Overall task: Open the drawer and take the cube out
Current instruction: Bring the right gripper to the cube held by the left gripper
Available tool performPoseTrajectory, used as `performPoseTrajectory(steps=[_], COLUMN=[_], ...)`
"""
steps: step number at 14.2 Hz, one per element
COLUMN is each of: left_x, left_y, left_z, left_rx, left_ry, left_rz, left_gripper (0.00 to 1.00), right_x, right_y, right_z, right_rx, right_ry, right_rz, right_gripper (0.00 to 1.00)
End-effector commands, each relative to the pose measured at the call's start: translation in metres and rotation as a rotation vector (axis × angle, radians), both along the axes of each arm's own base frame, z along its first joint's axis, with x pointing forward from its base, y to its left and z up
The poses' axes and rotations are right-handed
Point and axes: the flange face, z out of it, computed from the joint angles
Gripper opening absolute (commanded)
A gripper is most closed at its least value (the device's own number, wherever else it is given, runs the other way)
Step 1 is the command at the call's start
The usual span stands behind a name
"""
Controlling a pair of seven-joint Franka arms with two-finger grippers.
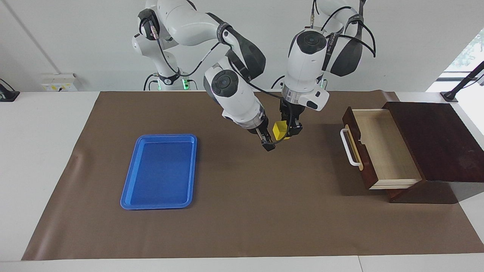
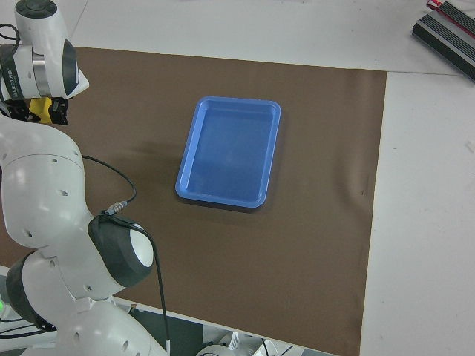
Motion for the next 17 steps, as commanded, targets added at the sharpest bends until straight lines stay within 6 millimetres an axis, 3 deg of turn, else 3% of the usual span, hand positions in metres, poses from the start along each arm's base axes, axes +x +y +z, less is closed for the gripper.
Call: performPoseTrajectory(steps=[1,13,17], left_x=[-0.003,-0.004,-0.003], left_y=[0.004,0.005,0.006], left_z=[0.001,-0.001,-0.001], left_rx=[-0.011,-0.013,-0.013], left_ry=[-0.01,-0.015,-0.015], left_rz=[0.007,0.008,0.01], left_gripper=[0.0,0.0,0.0], right_x=[0.002,0.0,0.007], right_y=[0.002,0.001,0.009], right_z=[0.003,0.001,0.019], right_rx=[-0.022,-0.043,-0.003], right_ry=[-0.001,0.007,-0.045], right_rz=[-0.01,0.0,-0.022], right_gripper=[0.89,0.89,0.88])
